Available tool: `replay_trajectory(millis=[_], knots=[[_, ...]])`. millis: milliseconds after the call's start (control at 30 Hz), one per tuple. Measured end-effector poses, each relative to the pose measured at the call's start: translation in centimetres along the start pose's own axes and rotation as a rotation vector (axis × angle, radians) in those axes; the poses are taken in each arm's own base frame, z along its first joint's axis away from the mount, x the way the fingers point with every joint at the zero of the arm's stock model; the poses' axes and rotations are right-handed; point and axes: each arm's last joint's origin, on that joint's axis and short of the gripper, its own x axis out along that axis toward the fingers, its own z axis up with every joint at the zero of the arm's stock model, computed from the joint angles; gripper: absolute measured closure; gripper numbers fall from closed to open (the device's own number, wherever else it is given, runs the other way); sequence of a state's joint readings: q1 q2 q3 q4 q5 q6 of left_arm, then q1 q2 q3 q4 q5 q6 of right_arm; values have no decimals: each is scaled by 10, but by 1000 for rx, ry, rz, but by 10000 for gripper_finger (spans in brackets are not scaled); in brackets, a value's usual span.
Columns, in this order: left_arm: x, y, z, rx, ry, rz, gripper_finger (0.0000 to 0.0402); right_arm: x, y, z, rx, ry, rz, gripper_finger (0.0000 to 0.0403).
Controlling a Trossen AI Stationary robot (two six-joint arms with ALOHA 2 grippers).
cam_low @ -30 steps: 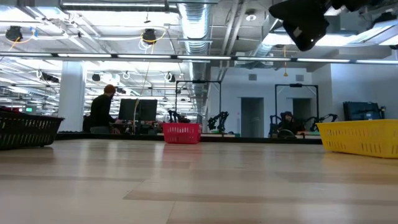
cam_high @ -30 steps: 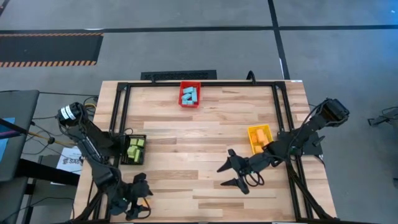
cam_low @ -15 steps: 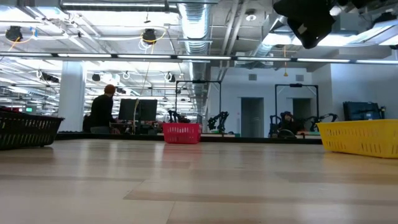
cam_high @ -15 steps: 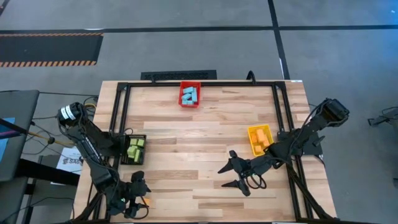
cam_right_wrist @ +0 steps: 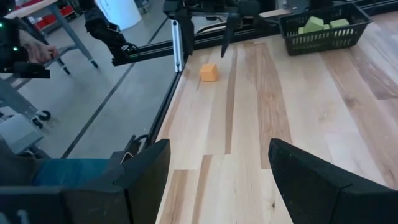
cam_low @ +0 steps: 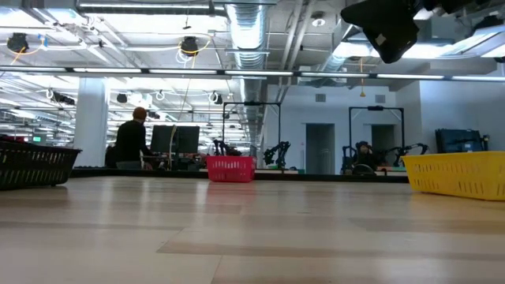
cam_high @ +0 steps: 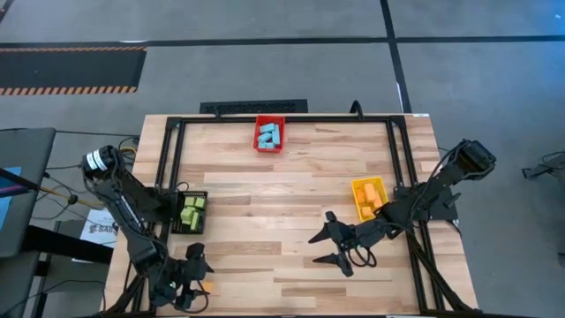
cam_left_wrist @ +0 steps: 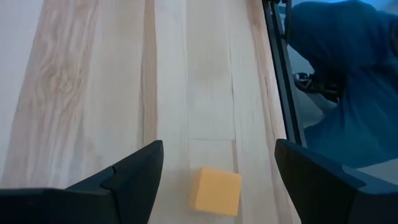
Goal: Sort & place blocks by color
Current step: Put the yellow block into the yellow bin
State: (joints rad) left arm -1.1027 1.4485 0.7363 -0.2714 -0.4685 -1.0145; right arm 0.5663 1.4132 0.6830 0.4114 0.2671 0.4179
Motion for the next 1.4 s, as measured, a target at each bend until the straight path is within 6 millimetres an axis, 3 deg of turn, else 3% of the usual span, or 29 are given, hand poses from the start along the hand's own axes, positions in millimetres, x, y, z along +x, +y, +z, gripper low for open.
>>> replay_trajectory(millis=[167, 600, 1067, 1200, 1400], knots=[[15, -5, -7, 39, 21, -2, 107, 0, 0, 0, 1, -1, -2, 107], [29, -7, -15, 146, 95, 59, 107, 1, -4, 2, 14, -5, -14, 107], [33, 0, -22, 141, 197, 34, 108, 2, -8, 1, 14, 8, -31, 107], [33, 1, -23, 145, 199, 33, 127, 2, -8, 0, 10, 20, -36, 107], [35, 3, -20, 186, 190, 37, 188, 2, -9, -3, 1, 47, -48, 107]])
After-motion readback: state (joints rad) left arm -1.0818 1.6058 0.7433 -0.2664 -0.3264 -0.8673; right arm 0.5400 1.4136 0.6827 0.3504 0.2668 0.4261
